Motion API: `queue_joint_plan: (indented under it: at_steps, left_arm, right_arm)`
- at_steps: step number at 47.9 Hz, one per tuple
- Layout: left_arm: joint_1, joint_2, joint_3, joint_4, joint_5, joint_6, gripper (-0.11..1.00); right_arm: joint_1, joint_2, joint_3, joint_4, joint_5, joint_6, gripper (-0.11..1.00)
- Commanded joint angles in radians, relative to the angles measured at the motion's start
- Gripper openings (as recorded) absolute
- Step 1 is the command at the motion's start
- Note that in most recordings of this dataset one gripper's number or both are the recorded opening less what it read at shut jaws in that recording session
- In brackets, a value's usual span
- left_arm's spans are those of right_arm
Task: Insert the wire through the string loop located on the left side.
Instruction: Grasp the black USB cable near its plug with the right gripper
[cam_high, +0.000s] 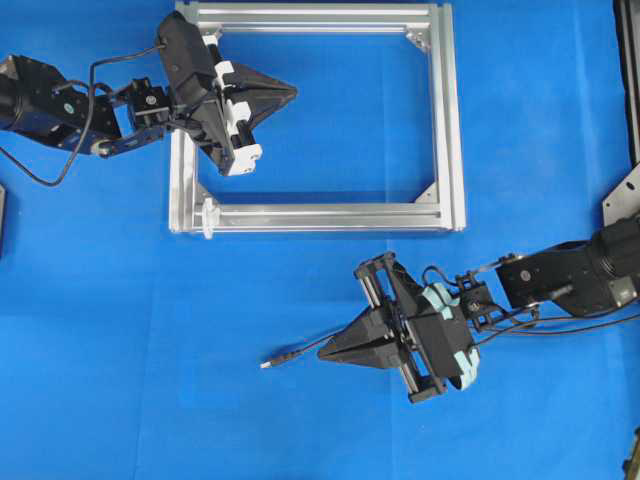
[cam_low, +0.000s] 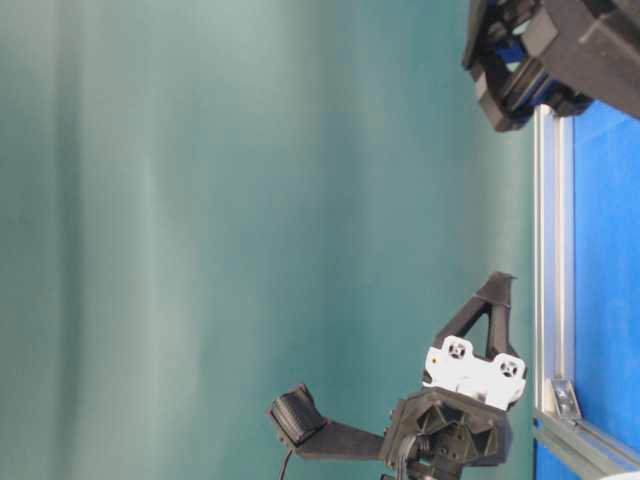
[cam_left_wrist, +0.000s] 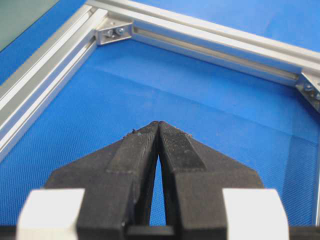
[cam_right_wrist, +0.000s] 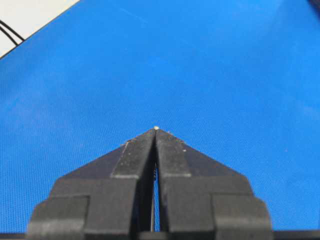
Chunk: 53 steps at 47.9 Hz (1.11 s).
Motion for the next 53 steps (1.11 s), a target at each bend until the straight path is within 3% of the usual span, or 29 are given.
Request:
queue_joint_plan:
  at_steps: [1, 22, 25, 29, 40, 53]
  left_arm:
    - [-0.006, -0.034, -0.015, 0.02, 0.026, 0.0, 0.0]
    - [-0.006, -0.035, -0.012, 0.023, 0.035, -0.006, 0.0]
    - [-0.006, -0.035, -0.012, 0.023, 0.035, -0.008, 0.0]
    - [-0.006, -0.035, -0.012, 0.023, 0.034, -0.008, 0.0]
    - [-0.006, -0.035, -0.011, 0.023, 0.035, -0.009, 0.0]
    - [-0.006, -0.035, -0.011, 0.023, 0.038, -0.009, 0.0]
  right_arm:
    - [0.002, -0.063, -0.012, 0.005, -0.006, 0.014, 0.01]
    - [0.0, -0.066, -0.015, 0.021, 0.061, 0.069, -0.01]
    - [0.0, -0.066, -0.015, 0.021, 0.067, 0.071, 0.06]
    - [0.0, -0.066, -0.015, 0.023, 0.08, 0.072, 0.24]
    - [0.0, -0.06, -0.021, 0.032, 0.089, 0.072, 0.89]
    - [0.0, 0.038, -0.038, 0.06, 0.049, 0.074, 0.91]
